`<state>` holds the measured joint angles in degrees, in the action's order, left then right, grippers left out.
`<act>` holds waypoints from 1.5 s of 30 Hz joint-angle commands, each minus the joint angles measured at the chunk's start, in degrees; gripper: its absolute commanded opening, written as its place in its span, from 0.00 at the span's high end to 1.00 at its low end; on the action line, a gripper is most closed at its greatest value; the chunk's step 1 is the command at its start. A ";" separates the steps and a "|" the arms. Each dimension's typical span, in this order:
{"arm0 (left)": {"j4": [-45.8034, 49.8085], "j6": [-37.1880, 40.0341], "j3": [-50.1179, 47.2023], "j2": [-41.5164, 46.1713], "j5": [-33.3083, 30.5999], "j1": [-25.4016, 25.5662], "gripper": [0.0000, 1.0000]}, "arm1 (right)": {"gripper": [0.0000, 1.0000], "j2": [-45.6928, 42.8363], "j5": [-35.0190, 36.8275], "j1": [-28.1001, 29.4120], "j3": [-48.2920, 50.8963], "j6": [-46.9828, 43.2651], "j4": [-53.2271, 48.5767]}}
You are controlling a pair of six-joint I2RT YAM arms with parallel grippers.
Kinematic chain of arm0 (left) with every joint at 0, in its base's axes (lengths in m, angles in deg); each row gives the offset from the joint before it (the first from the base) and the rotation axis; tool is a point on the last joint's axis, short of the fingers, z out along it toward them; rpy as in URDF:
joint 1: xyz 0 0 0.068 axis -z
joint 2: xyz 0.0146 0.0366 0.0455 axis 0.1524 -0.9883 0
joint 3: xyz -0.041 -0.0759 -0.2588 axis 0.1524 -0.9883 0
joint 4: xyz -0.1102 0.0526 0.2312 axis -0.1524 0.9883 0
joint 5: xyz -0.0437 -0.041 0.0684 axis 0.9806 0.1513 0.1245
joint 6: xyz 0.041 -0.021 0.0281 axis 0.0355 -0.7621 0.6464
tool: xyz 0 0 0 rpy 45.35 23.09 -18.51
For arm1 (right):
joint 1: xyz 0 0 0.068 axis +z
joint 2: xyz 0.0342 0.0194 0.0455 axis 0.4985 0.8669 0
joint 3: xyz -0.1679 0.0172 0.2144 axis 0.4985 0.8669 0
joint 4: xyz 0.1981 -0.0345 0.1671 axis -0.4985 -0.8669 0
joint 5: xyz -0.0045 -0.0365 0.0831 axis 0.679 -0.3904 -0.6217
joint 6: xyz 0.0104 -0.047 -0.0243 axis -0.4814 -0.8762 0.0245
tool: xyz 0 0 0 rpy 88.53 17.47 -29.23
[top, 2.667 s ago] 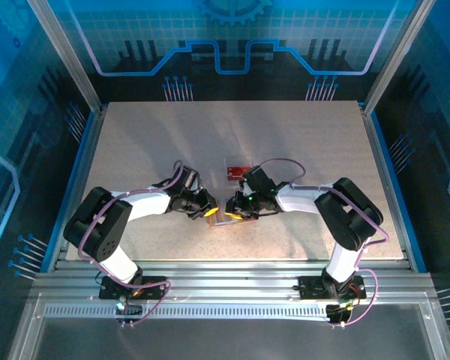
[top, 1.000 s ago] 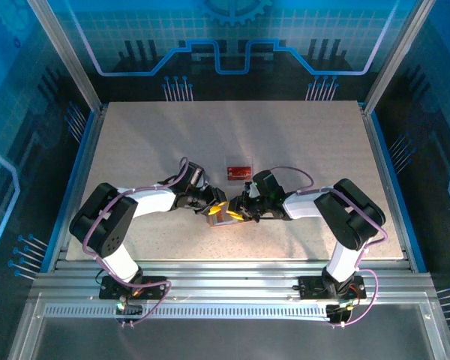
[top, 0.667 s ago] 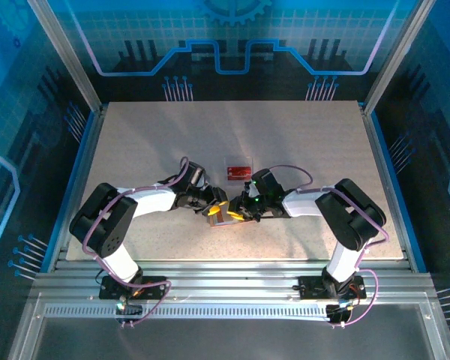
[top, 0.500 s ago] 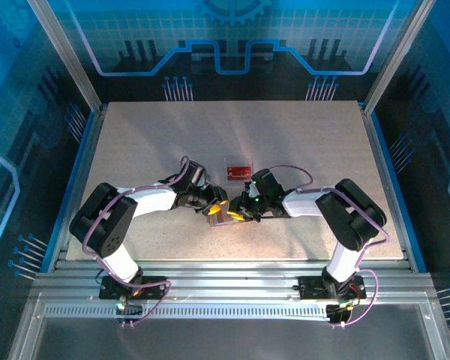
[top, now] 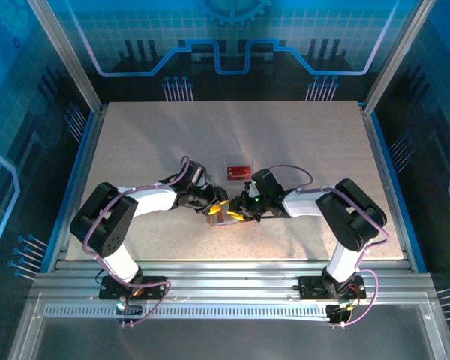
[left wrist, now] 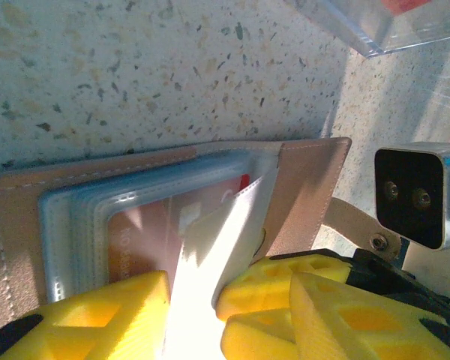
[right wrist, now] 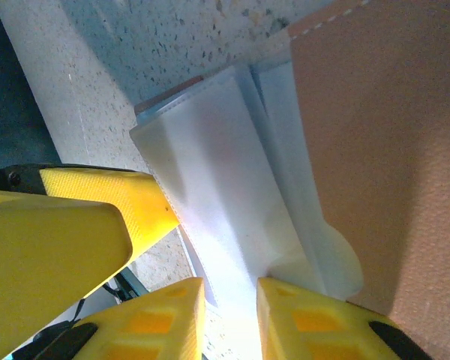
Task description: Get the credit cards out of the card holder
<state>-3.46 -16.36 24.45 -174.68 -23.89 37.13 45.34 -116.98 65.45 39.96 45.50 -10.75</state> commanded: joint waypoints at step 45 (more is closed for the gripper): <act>2.84 0.06 16.52 -12.17 3.42 10.04 0.49 | 0.64 -23.82 15.50 -8.04 -5.53 -15.90 -36.48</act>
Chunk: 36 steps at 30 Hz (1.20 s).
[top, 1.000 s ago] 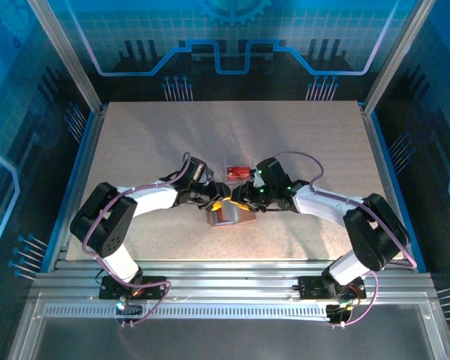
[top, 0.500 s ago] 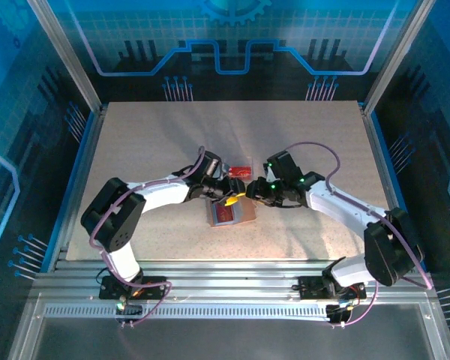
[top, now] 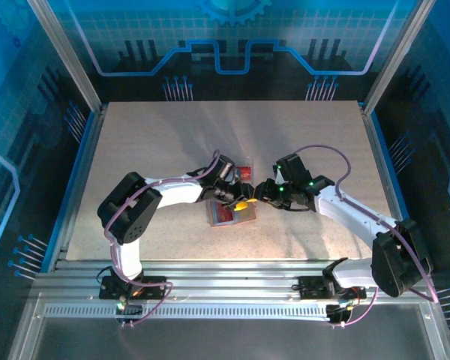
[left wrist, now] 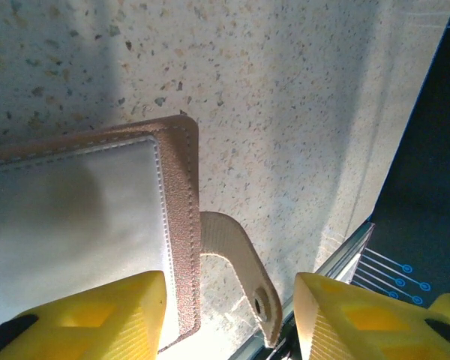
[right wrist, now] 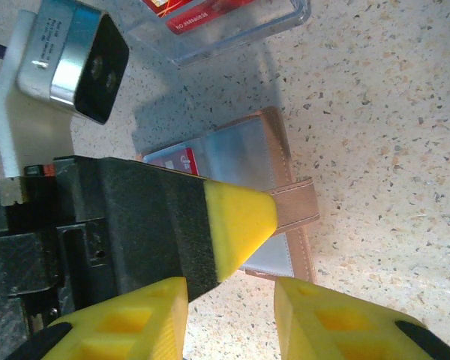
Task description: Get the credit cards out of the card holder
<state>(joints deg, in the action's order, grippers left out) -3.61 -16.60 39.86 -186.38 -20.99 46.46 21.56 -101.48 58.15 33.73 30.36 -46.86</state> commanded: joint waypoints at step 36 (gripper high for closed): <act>14.61 6.60 -4.69 6.85 -4.88 1.23 0.41 | 0.64 2.15 -2.34 -0.17 0.59 1.09 2.73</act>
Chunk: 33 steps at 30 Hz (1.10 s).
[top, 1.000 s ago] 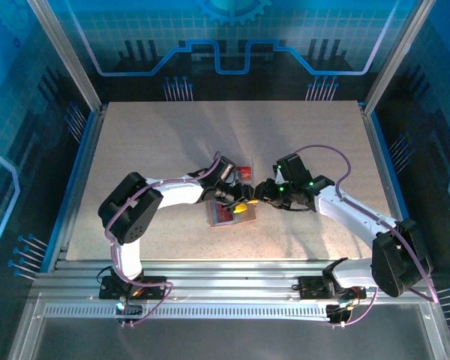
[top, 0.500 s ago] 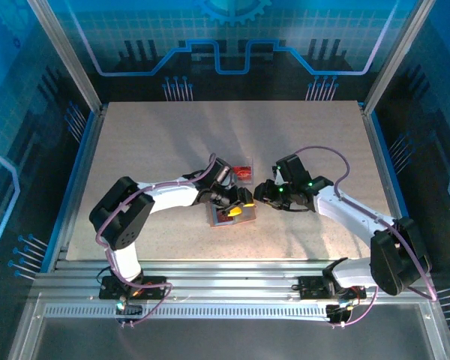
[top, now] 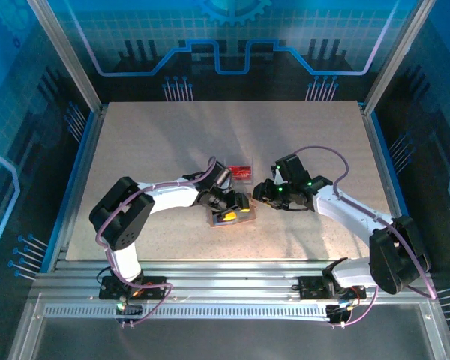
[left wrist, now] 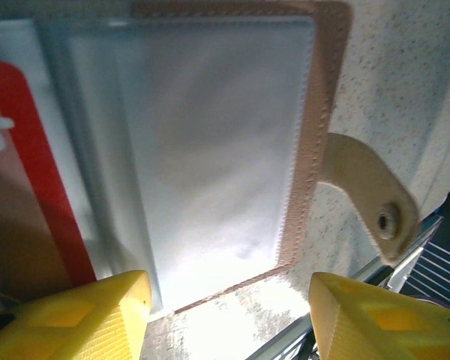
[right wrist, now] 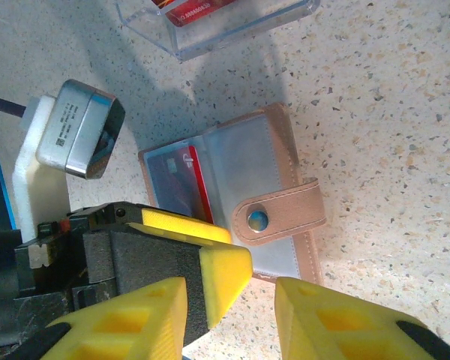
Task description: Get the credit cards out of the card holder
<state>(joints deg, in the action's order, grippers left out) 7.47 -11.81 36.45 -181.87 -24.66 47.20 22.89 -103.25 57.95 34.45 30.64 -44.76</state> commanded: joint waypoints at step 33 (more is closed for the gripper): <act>-6.15 -3.55 -12.60 11.80 -1.88 -6.83 0.67 | 0.72 16.18 -8.49 6.20 -13.11 -1.68 2.05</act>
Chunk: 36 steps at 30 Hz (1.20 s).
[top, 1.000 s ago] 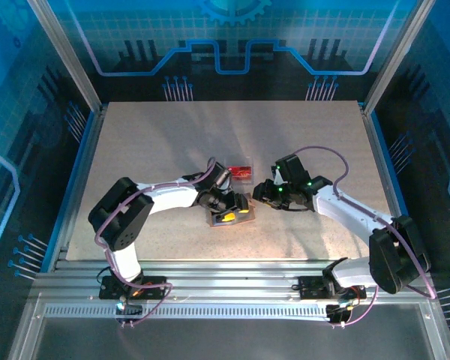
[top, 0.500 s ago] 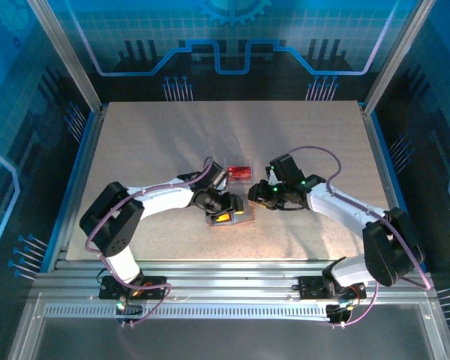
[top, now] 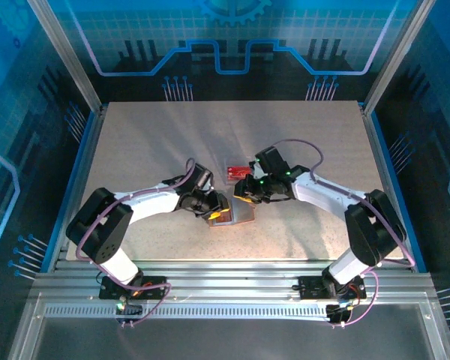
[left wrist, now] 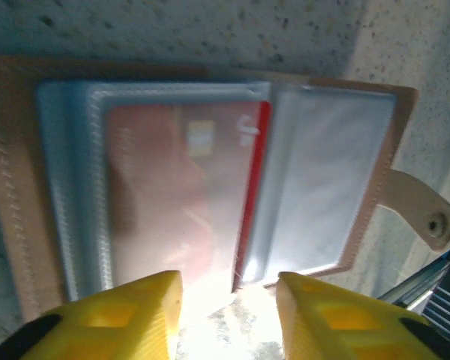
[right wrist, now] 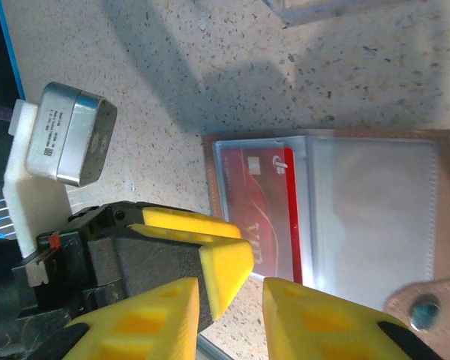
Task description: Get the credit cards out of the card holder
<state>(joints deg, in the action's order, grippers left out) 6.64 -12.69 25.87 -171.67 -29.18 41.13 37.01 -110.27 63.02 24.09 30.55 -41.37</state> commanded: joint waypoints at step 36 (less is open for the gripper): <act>-3.25 -0.61 -4.78 1.74 0.03 -2.54 0.86 | 0.77 16.93 -3.37 4.58 -5.56 -1.47 1.37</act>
<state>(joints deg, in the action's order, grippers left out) 1.57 -14.66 21.69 -169.94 -28.55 38.92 52.99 -112.72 66.72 18.04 28.91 -40.19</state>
